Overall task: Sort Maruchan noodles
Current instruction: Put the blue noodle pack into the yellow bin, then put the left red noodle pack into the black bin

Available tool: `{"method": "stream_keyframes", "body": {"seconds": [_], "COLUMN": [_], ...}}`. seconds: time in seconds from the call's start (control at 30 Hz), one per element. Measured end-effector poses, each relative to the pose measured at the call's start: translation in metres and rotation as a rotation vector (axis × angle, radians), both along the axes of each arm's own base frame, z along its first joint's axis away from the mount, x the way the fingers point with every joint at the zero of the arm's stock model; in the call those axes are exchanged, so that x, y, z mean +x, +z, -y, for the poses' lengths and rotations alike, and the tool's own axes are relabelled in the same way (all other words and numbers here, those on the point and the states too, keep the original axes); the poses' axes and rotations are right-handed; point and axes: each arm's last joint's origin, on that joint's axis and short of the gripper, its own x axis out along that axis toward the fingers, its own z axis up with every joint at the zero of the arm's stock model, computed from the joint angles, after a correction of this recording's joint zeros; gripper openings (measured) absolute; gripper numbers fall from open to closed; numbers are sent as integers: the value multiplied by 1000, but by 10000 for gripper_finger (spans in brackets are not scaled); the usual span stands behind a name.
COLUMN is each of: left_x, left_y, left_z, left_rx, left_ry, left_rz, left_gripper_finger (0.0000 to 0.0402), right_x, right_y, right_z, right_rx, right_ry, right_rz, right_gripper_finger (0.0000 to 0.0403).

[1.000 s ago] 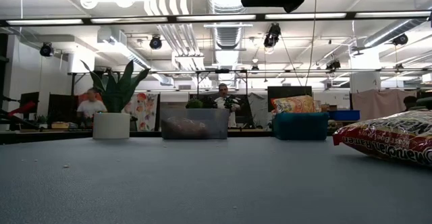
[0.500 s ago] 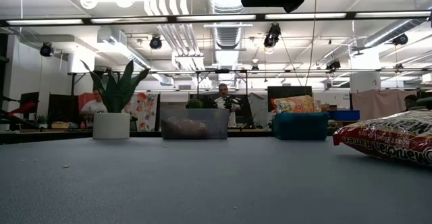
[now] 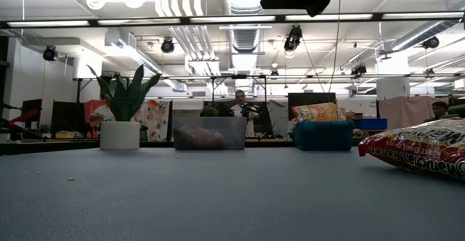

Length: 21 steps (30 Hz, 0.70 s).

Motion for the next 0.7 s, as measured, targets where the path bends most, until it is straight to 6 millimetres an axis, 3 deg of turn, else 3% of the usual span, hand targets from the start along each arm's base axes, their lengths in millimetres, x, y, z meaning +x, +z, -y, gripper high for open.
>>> {"method": "stream_keyframes", "body": {"seconds": [0.2, 0.33, 0.53, 0.7], "left_x": [12, 23, 50, 63], "left_y": [26, 37, 29, 11], "left_z": [3, 4, -5, -28], "left_rx": [78, 168, 285, 352], "left_ry": [-1, -91, -251, -333], "left_rz": [336, 534, 583, 523], "left_gripper_finger": [0, 0, 0, 0], "right_x": [-2, -6, 0, 6], "right_y": [-5, -15, -43, -59], "right_z": [1, 0, -12, -19], "right_rx": [122, 210, 292, 376], "right_ry": [-63, -122, -98, -79], "right_rz": [-46, -127, -263, -361], "right_gripper_finger": [247, 247, 247, 247]}}
